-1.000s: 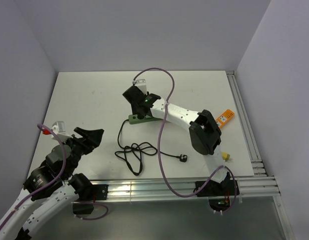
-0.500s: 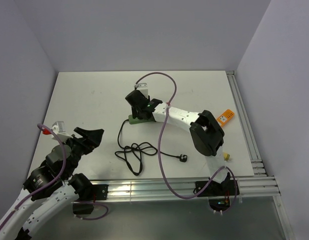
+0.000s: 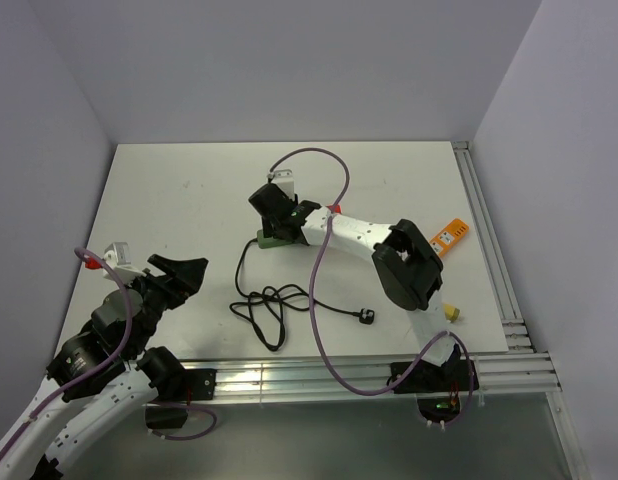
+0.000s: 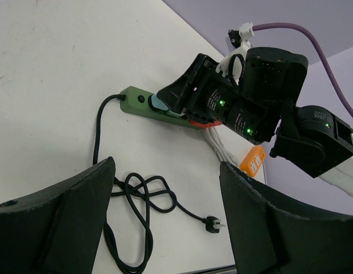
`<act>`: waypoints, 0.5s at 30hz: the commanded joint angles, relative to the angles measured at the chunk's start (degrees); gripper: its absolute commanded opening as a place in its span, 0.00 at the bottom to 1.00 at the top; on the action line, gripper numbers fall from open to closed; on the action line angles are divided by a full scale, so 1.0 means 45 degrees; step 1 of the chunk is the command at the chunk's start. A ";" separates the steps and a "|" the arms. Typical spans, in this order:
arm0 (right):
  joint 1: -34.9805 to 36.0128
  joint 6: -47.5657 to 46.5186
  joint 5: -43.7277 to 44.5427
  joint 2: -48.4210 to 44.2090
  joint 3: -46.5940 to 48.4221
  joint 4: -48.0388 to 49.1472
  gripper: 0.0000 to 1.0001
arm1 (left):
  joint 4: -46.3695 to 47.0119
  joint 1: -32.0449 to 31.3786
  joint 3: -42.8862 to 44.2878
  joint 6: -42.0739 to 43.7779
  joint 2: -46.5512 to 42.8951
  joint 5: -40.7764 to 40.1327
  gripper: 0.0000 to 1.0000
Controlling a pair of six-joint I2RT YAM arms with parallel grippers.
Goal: Insert the plug
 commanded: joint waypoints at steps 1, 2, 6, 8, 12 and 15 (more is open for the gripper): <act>-0.0003 -0.0137 0.0568 0.0517 -0.0382 -0.0284 0.00 | 0.0064 0.0019 0.0356 0.0062 -0.0059 0.0074 0.79; -0.0003 -0.0272 0.0820 0.0556 -0.0362 -0.0361 0.00 | 0.0045 0.0000 0.0356 0.0043 -0.0078 0.0035 0.79; 0.0113 -0.0703 0.1504 0.0635 -0.0655 -0.0108 0.00 | -0.0072 0.0019 0.0337 0.0024 -0.0214 -0.0005 0.79; 0.0153 -0.0820 0.1486 0.0615 -0.0850 0.0028 0.00 | -0.0053 0.0019 0.0279 0.0023 -0.0273 -0.0005 0.79; 0.0212 -0.0918 0.1408 0.0615 -0.1280 0.0536 0.00 | 0.0025 0.0019 0.0220 0.0024 -0.0293 0.0035 0.79; 0.0212 -0.0802 0.1331 0.0830 -0.1319 0.0439 0.00 | -0.0033 0.0019 0.0298 0.0024 -0.0234 0.0035 0.79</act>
